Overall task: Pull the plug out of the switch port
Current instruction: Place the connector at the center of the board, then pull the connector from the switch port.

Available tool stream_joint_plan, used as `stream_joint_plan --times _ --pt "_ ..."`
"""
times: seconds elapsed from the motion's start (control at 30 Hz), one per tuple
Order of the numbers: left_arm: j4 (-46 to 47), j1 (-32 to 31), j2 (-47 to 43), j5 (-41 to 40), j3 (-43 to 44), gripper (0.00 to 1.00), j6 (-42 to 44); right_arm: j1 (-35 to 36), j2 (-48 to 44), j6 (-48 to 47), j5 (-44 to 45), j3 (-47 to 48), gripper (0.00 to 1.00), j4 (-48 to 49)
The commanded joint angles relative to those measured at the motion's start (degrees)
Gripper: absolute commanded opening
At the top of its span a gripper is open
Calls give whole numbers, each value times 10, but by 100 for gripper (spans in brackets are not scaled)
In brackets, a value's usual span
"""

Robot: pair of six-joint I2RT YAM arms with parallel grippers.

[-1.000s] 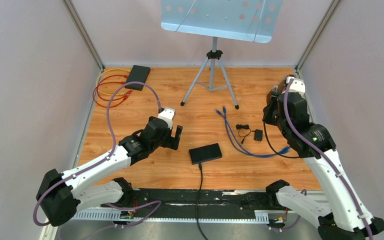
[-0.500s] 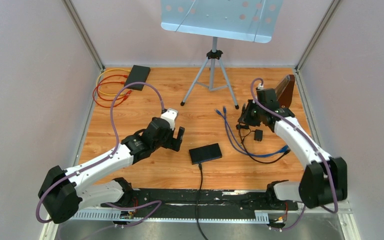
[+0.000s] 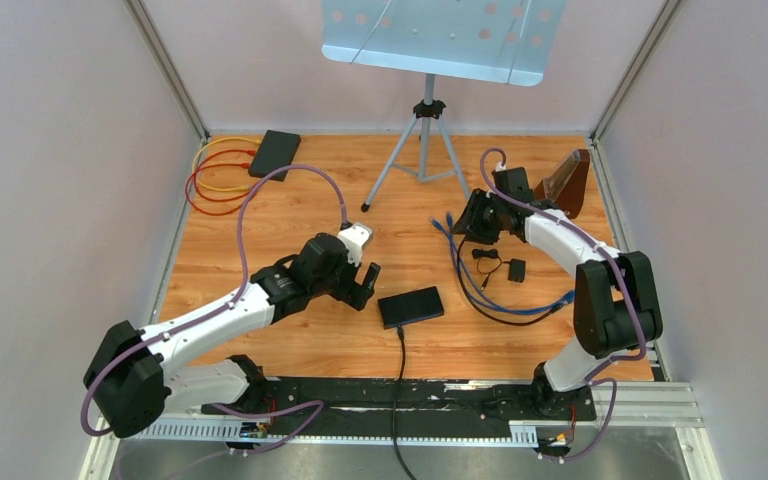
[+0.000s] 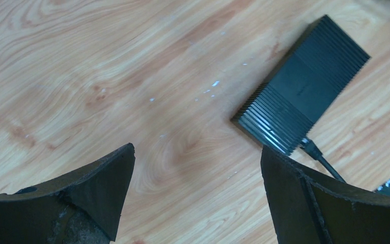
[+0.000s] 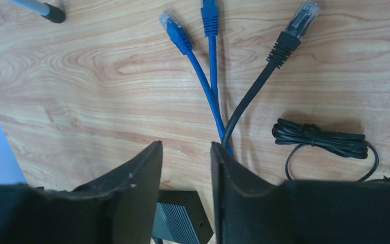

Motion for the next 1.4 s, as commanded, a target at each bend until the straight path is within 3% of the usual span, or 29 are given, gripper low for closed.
stream_joint_plan --times 0.0,0.17,0.47,0.6,0.8,1.03,1.37 --pt "26 2 16 93 39 100 67 -3 -39 -17 -26 -20 42 29" --pt "7 2 52 151 65 100 108 -2 -172 -4 -77 -115 55 53" --pt "-11 -2 158 246 154 100 141 57 -363 170 -140 -323 55 151" --pt "-64 -25 216 237 191 100 187 91 -406 253 -154 -398 55 218" --pt "-133 -50 247 203 214 100 205 152 -390 275 -129 -417 55 209" --pt "-166 -51 282 199 224 100 231 237 -331 341 -104 -451 54 299" --pt "-142 -53 302 211 217 98 243 254 -211 375 -118 -453 46 387"
